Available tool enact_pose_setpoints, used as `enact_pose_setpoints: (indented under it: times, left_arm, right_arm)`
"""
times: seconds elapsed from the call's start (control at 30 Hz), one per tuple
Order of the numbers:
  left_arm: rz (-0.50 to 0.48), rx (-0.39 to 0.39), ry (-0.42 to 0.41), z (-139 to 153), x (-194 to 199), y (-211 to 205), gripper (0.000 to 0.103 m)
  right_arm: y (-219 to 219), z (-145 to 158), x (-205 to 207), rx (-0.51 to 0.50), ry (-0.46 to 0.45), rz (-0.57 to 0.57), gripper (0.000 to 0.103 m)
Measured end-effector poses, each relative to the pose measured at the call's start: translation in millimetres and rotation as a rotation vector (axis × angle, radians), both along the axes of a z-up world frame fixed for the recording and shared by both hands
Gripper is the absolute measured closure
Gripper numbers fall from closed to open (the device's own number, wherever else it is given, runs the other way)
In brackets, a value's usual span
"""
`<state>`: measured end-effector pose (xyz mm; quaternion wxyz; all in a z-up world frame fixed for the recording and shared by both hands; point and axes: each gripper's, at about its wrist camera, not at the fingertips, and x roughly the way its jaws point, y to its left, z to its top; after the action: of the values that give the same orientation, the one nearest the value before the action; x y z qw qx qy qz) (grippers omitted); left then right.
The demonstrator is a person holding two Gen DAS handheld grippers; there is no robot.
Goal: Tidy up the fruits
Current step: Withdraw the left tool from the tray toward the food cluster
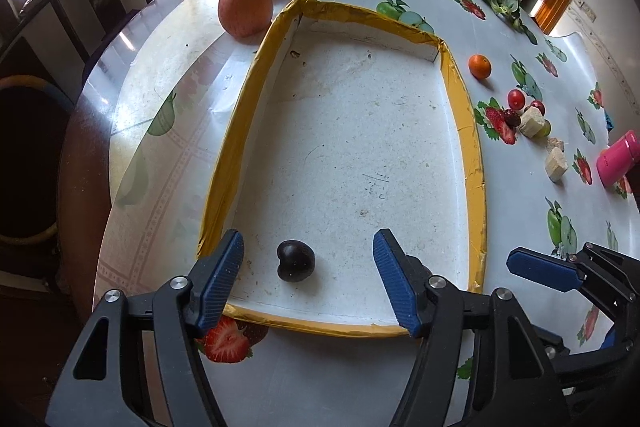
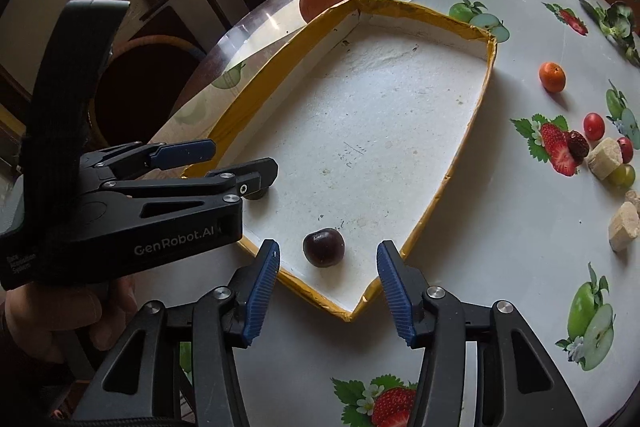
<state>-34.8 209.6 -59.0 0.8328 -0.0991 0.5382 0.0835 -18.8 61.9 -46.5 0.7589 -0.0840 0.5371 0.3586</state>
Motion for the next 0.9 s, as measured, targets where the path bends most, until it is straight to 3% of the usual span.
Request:
enact_pose_setpoints:
  times: [0.2,0.9]
  left_arm:
    - [-0.036,-0.002,-0.018,11,-1,-22,0.037]
    - [-0.153,-0.04,-0.044,27,9,-94,0.037]
  right_arm:
    - [-43,19,-6,0.034,-0.017,-0.087,0.051]
    - [-156,11,12,0.023,-0.021,-0.332,0.051]
